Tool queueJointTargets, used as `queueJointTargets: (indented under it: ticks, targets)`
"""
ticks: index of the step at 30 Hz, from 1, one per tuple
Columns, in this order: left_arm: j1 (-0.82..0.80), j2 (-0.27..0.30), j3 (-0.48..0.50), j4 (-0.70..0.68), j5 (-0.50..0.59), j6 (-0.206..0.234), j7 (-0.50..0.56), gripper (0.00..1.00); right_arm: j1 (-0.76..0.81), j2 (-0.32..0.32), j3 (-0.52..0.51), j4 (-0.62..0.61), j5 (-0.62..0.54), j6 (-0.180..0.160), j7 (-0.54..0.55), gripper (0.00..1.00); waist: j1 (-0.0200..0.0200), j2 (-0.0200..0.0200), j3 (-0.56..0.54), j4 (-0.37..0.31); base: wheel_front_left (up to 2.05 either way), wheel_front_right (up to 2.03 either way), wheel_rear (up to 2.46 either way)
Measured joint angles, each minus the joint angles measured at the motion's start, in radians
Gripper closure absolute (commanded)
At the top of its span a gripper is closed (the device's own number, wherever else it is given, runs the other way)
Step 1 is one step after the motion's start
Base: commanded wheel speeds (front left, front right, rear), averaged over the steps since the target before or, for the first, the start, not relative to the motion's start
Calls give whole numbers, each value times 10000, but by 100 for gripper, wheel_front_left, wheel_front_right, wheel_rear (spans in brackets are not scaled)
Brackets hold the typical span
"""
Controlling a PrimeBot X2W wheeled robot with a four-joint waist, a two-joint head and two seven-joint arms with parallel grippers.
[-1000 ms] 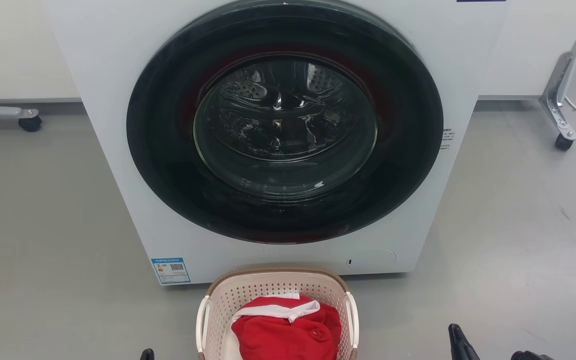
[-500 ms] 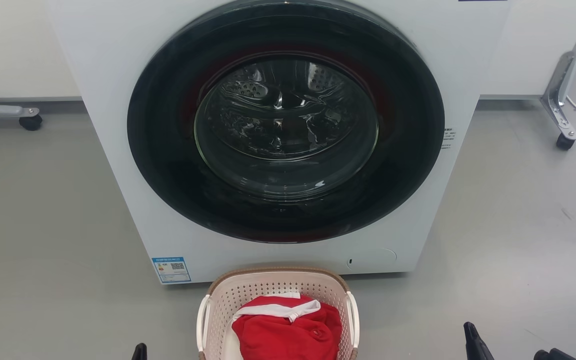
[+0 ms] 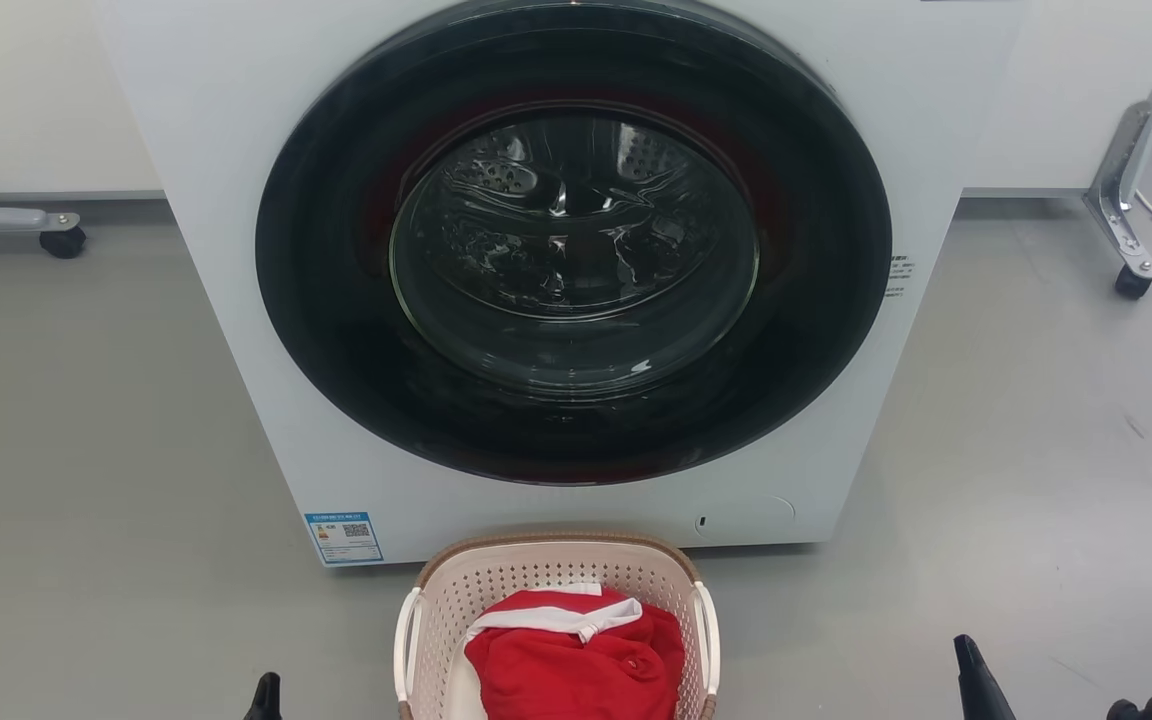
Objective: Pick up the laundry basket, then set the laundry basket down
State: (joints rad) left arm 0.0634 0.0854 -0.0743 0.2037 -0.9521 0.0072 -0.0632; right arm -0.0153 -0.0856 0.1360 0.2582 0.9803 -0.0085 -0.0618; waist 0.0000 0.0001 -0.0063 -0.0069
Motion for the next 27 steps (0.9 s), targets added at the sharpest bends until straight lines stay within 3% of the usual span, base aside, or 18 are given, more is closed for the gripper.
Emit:
queueJointTargets:
  ticks: [27]
  targets:
    - [-748, -232, 880, 491, -3482, -694, 959, 100, -386, 217, -1438, 194, 3317, 694, 943, 100, 0, 0, 43, 37, 0, 0, 0]
